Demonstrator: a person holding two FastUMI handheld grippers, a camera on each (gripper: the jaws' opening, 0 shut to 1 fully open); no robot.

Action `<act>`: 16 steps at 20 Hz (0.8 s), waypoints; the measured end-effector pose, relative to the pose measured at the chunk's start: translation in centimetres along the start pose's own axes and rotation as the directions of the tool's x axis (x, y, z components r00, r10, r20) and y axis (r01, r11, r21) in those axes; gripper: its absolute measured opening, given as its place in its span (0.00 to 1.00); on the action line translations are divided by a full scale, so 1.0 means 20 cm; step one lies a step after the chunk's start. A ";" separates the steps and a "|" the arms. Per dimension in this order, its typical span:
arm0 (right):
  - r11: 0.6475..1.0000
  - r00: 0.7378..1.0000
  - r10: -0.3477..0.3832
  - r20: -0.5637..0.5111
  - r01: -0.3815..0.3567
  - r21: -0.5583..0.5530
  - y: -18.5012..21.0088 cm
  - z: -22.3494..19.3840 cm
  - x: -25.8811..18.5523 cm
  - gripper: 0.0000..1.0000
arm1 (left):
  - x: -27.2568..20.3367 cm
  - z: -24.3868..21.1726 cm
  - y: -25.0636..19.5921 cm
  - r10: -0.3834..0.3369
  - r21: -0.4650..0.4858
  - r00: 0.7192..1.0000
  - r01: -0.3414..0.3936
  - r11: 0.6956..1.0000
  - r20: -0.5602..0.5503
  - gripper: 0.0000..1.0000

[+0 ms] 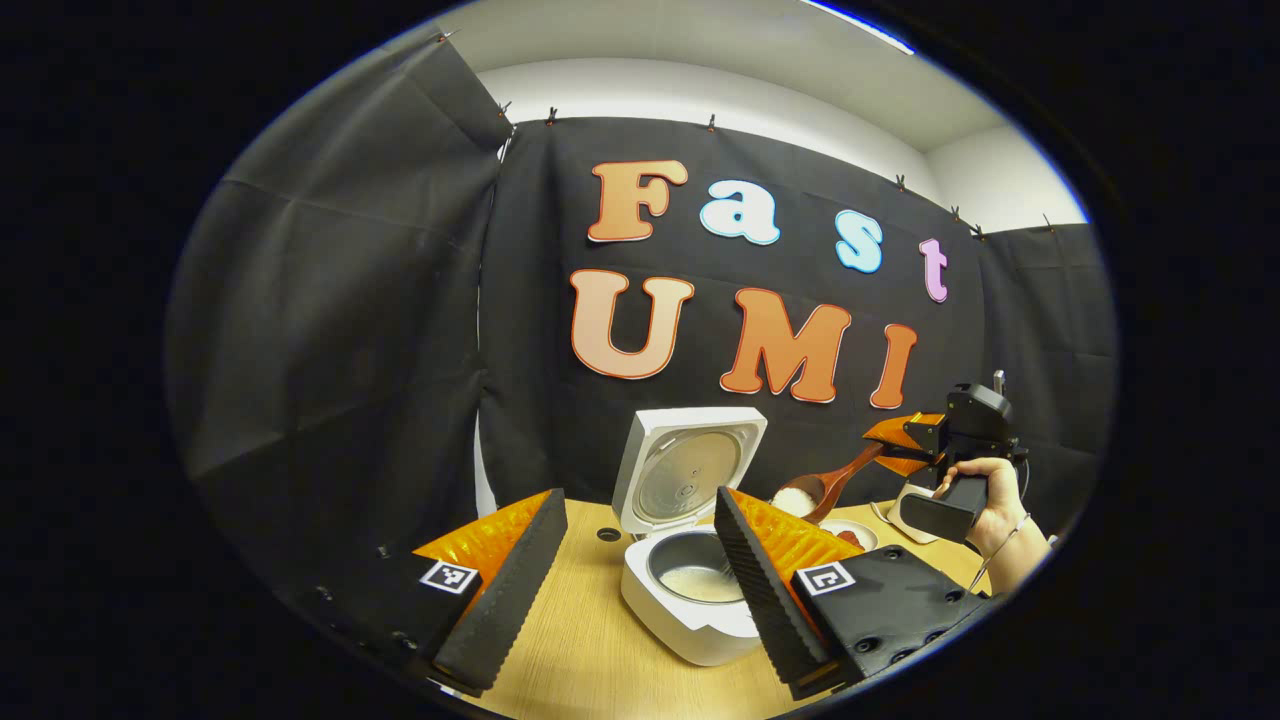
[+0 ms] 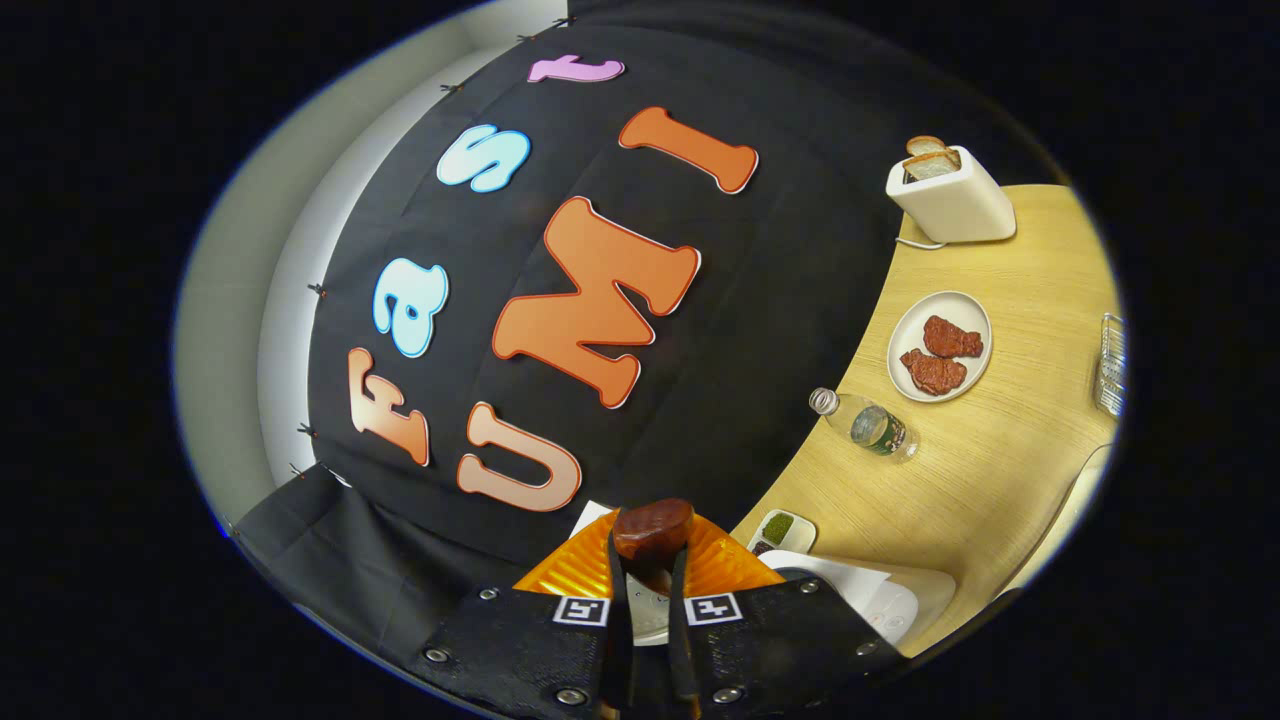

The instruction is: Close the left gripper, press the button to open the rice cooker; take a wooden spoon from the chopstick holder with the right hand, scoop a spoonful of rice and pour it into the rice cooker, then put the wooden spoon back into the chopstick holder.

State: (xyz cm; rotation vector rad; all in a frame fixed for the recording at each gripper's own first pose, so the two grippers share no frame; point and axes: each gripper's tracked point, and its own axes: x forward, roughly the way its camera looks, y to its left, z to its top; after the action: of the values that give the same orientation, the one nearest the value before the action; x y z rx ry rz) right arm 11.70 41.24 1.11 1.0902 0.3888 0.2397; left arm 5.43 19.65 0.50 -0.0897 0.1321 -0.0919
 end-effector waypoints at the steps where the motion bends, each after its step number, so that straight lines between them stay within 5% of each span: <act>1: 1.000 1.000 0.000 0.001 0.000 -0.014 0.01 -0.01 0.00 0.13 | 0.01 -0.01 -0.01 0.000 -0.001 1.000 0.000 1.000 -0.005 1.00; 16: 0.982 1.000 0.027 -0.001 -0.027 -0.187 0.09 -0.04 0.00 0.13 | 0.02 -0.06 -0.04 -0.013 0.002 1.000 0.013 1.000 -0.017 1.00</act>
State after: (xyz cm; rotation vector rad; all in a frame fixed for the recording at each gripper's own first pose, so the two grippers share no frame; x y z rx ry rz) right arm 11.40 42.75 2.43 0.9109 0.3429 0.2937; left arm 5.59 18.65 -0.72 -0.0873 0.1481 -0.1056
